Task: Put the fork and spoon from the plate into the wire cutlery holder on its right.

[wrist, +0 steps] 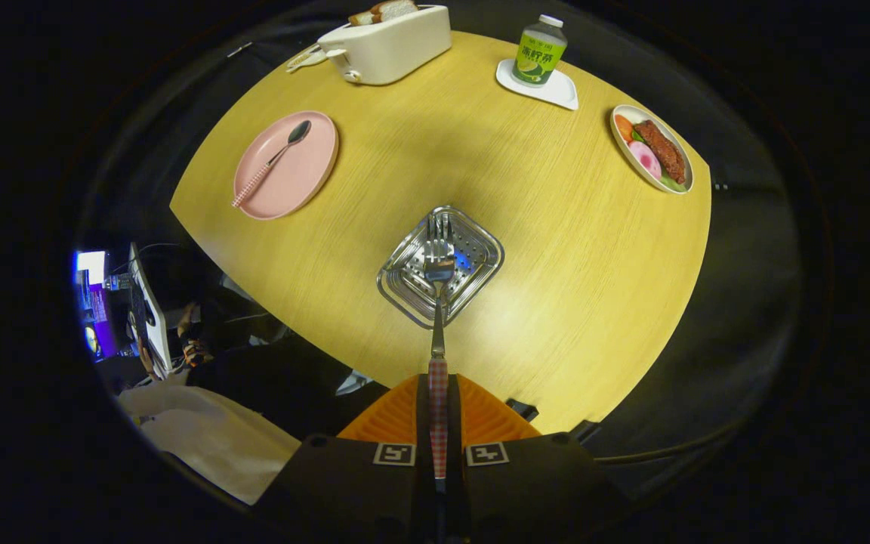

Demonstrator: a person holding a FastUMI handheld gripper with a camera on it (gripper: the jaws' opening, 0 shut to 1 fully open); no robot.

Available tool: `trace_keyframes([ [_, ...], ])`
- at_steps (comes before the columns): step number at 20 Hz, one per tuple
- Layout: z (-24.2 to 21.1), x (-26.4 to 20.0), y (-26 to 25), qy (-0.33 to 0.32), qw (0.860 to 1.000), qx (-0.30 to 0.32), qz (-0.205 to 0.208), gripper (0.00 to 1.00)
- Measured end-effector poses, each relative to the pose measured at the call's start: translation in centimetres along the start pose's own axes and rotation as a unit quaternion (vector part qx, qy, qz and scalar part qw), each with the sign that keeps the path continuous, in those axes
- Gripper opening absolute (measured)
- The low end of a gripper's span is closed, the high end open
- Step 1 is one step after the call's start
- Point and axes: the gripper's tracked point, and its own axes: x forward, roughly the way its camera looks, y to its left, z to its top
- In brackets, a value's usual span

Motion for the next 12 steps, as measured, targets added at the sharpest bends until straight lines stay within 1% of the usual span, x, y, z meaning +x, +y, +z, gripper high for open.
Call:
trace_keyframes([
  [4,-0.1,0.9,0.1,0.061,0.998,0.003,0.015,0.10],
  [11,1.5,2.3,-0.2,0.126,0.992,0.020,0.020,0.10],
  [12,1.9,2.4,-0.2,0.131,0.991,0.021,0.020,0.12],
])
